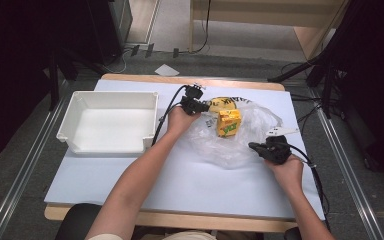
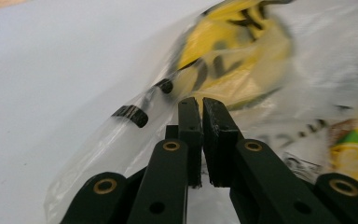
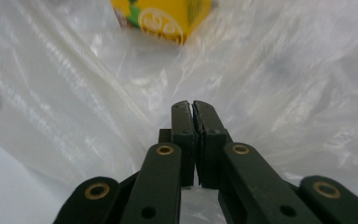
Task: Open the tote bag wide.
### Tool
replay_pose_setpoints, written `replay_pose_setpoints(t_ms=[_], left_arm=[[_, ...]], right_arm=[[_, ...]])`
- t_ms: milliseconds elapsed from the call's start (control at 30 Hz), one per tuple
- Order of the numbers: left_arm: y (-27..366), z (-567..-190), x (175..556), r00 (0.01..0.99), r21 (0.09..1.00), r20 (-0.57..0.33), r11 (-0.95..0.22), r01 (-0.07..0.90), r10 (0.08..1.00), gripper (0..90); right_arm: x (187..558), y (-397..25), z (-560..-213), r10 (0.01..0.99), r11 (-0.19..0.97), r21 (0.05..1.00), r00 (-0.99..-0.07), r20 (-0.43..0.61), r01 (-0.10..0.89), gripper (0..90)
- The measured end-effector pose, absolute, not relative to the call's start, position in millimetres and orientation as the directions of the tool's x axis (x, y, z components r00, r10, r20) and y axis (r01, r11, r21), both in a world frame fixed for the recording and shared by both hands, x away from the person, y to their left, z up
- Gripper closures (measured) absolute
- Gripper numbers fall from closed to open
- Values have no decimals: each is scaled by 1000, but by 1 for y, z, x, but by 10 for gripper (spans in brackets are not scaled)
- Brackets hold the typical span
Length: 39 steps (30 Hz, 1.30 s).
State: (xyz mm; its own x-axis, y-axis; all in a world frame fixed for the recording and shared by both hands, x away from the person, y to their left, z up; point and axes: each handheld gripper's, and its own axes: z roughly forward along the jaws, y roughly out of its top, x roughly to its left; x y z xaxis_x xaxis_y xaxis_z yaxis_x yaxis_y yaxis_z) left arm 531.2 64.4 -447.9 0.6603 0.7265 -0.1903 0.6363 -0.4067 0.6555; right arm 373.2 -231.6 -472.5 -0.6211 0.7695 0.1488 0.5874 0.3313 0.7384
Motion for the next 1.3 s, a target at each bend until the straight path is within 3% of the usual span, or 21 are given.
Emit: replay_pose_setpoints(t_ms=[400,567,833,1300], left_arm=[[66,-415,504,723,673,-236,-428,604,649,855],[70,-404,490,750,682,-242,-442,583,616,826],[78,-395,471,788,672,-242,-488,557,566,753],[87,-390,447,831,683,-253,-517,516,495,551]], right_arm=[[371,-227,-440,760,296,779,-631,160,553,808],[363,-222,-424,737,338,796,-667,107,502,760],[357,-221,-414,727,313,788,-667,161,531,634],[331,-208,-410,683,367,769,-713,160,523,566]])
